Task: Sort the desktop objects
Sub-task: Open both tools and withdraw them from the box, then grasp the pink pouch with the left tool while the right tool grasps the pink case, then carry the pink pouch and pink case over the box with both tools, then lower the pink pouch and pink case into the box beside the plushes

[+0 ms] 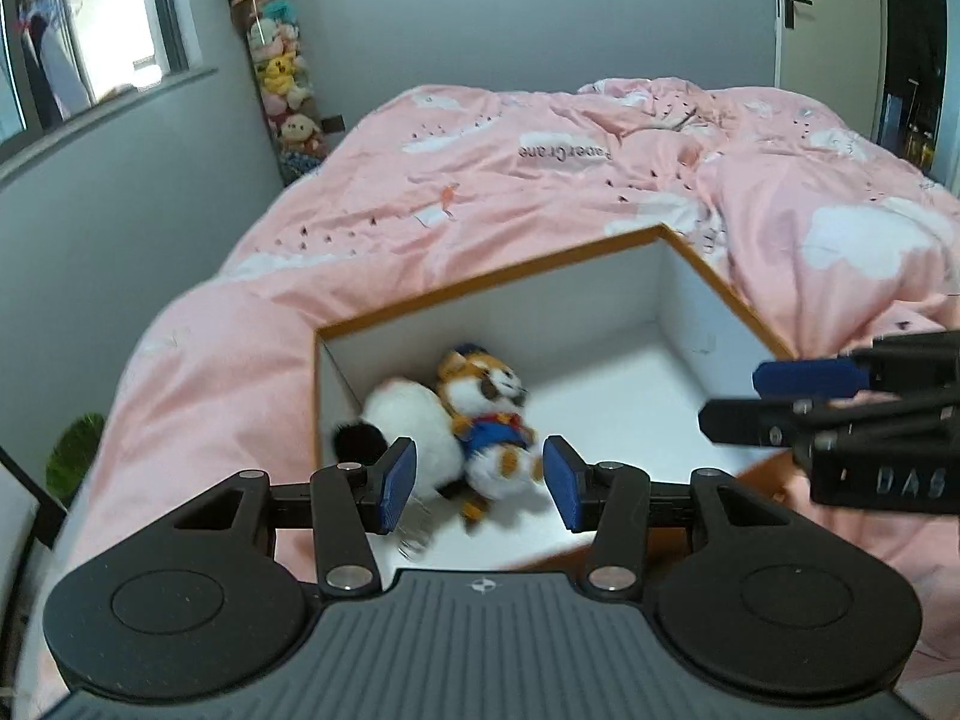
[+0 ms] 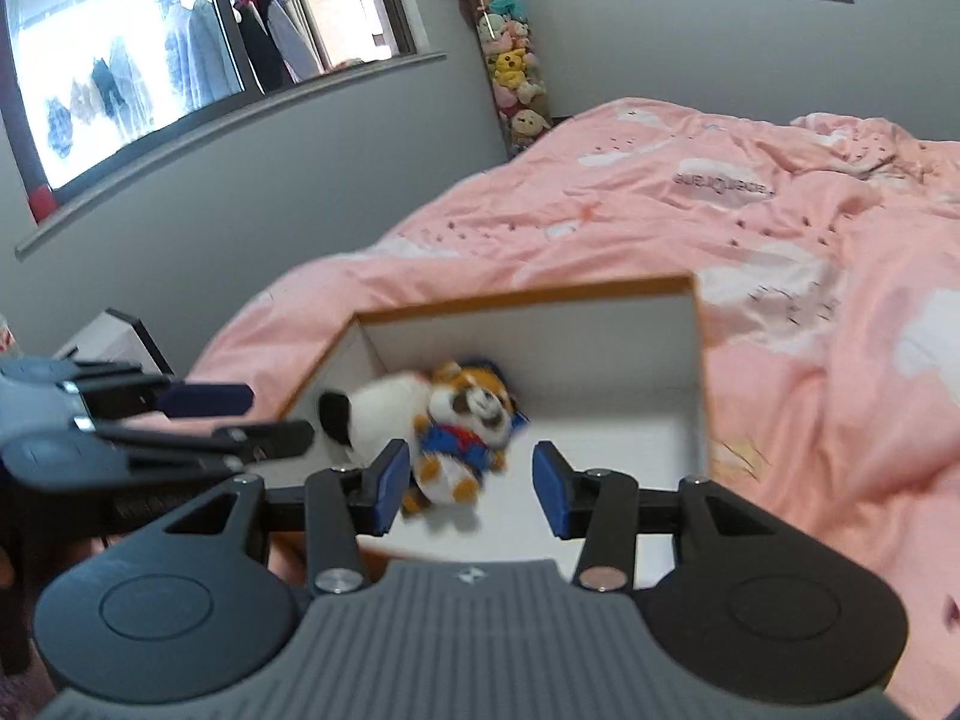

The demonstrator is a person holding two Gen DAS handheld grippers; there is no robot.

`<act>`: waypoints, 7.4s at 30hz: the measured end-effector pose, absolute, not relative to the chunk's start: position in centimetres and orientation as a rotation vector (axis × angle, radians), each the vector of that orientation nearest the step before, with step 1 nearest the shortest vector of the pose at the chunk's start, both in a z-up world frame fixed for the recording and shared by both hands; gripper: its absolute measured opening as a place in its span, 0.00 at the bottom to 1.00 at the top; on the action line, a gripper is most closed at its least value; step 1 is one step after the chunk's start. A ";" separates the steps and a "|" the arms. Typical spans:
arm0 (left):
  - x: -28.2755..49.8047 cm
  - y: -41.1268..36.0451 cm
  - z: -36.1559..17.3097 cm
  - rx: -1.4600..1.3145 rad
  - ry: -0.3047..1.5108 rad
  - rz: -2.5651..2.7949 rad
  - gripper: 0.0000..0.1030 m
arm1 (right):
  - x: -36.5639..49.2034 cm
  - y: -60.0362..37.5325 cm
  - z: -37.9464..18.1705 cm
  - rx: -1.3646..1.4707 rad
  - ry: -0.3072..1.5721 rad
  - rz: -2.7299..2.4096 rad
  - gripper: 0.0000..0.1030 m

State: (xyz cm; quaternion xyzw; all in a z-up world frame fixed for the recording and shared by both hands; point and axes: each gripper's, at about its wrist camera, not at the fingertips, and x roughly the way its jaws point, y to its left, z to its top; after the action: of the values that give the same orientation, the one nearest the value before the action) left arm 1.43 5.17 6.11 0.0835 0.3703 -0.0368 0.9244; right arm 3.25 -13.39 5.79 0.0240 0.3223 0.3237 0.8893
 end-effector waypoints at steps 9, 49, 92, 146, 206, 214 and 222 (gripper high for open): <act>-1.9 4.0 4.3 0.094 0.892 -0.107 0.53 | -0.3 -15.1 2.7 -0.074 0.765 0.697 0.49; -1.1 10.9 -1.3 -0.119 1.122 0.079 0.46 | 0.7 -6.7 -0.7 -0.060 1.034 1.064 0.36; -1.6 18.1 -1.7 -0.438 1.115 0.019 0.41 | 1.3 4.2 -2.8 -0.408 1.146 0.899 0.29; 12.6 8.3 5.3 0.087 1.187 0.040 0.28 | 17.1 -6.6 0.1 0.252 1.147 1.115 0.22; 6.9 12.0 1.6 0.087 1.023 -0.123 0.27 | 16.6 0.8 -2.7 0.093 1.392 0.858 0.22; 7.5 12.8 0.7 0.015 1.097 -0.100 0.16 | 16.6 0.8 -1.6 0.076 1.382 0.848 0.21; 8.7 13.3 -1.4 0.054 1.197 -0.047 0.14 | 16.1 1.9 -1.8 0.046 1.390 0.829 0.21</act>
State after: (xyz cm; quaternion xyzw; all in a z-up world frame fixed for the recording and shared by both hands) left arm 8.66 13.32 -1.44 0.0255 0.5634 -0.0223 0.8255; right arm 16.14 1.93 -1.80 0.0206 0.6217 0.3705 0.6898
